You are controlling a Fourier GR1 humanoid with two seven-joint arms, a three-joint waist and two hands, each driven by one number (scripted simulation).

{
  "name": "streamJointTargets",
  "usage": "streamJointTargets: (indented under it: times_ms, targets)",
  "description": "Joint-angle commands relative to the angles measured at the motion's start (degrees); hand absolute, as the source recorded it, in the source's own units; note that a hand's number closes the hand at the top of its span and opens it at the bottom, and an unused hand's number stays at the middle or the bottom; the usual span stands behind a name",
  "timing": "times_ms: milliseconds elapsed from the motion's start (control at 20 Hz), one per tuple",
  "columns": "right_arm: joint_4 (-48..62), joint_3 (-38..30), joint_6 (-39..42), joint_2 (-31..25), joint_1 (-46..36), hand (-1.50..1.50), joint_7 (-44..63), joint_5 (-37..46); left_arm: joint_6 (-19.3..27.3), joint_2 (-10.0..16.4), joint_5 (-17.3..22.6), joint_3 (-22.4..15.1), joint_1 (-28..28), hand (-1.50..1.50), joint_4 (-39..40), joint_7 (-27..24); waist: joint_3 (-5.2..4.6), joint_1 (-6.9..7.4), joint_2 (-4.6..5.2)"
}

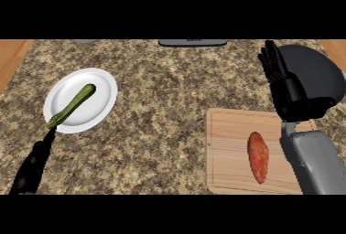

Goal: Pick the sweet potato from the cutting board and place it in the pan

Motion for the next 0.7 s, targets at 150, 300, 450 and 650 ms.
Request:
streamJointTargets:
  times_ms: [150, 300, 450, 650]
  targets:
    - [8.78, -3.42, 1.79, -3.59, 6.21, -1.5, 9.66, -2.8, -2.8, 2.59, 2.53, 0.43, 4.17, 0.0, -17.48, -0.99, -0.39, -2.82, -0.46]
    - [14.8, 3.96, 1.12, -16.61, 9.61, -1.5, 14.25, 13.75, -3.9, 1.42, 2.71, -1.3, 1.5, 0.0, -19.49, -2.24, -2.33, -3.09, 1.34]
    - [18.21, 0.55, -7.89, -14.19, 12.74, 1.5, 15.17, 15.07, -6.43, -1.41, 5.12, -3.4, -3.39, 0.0, -21.32, -2.02, -0.47, -2.69, -0.03]
    - [11.64, -2.0, -15.41, -8.74, 19.55, -1.5, 13.55, 13.46, -8.17, -3.63, 5.59, -3.66, -8.86, 0.0, -18.16, -0.1, -0.4, -0.81, -0.6]
